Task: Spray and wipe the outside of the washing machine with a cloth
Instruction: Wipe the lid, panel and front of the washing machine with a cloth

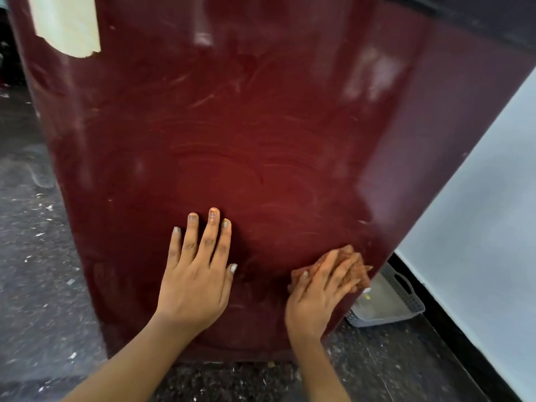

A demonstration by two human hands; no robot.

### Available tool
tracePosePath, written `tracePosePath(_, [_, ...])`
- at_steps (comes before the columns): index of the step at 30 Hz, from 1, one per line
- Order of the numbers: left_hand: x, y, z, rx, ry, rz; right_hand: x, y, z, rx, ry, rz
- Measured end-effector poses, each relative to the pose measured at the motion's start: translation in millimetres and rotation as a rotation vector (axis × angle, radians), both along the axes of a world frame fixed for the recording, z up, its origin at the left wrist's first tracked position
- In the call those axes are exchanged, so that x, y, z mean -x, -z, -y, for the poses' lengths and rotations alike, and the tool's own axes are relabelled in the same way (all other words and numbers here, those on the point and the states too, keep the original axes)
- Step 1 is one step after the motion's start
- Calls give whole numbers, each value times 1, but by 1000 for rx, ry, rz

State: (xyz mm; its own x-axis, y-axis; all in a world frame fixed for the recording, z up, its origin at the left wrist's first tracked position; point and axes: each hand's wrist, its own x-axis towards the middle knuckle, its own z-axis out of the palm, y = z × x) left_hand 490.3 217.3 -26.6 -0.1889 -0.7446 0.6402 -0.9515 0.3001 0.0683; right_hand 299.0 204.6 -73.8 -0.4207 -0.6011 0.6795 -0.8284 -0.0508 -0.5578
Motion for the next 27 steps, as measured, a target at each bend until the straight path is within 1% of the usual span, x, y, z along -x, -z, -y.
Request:
tracePosePath(3, [17, 2, 0, 17, 33, 32, -4, 17, -9, -31, -110, -169])
tracePosePath(5, [21, 5, 1, 29, 53, 60, 10, 2, 2, 43, -65, -198])
tracePosePath(6, [21, 6, 1, 30, 57, 74, 20, -9, 9, 87, -23, -143])
tracePosePath(7, [20, 7, 1, 27, 56, 85, 31, -18, 15, 123, 22, -44])
tracePosePath(10, [16, 9, -2, 0, 42, 90, 56, -22, 21, 156, 83, 354])
tracePosePath(12, [18, 8, -4, -21, 35, 87, 51, -2, 12, 100, 118, 617])
tracePosePath(13, [20, 7, -5, -29, 31, 87, 39, 11, 6, 38, 113, 710])
tracePosePath(14, [23, 6, -5, -33, 29, 87, 22, 23, -2, -19, 84, 745])
tracePosePath(16, [25, 6, -5, -32, 32, 92, -17, 38, -12, -59, -10, 671])
tracePosePath(18, [22, 6, -3, -20, 42, 107, -37, 32, -11, 19, -78, 523])
tracePosePath(20, [16, 8, -2, -12, 47, 118, -24, 16, 1, 134, -62, 402])
tracePosePath(21, [11, 9, -1, -11, 43, 124, -12, 10, 8, 187, -20, 372])
tracePosePath(22, [7, 11, -1, -10, 36, 129, 2, 7, 13, 208, 42, 402])
tracePosePath(24, [1, 16, -3, -23, 22, 122, 25, 16, 20, 166, 164, 632])
tracePosePath(26, [-1, 23, -6, -47, 6, 103, 20, 34, 16, 23, 199, 866])
tracePosePath(27, [-2, 26, -7, -60, -3, 95, 5, 40, 8, -46, 180, 895])
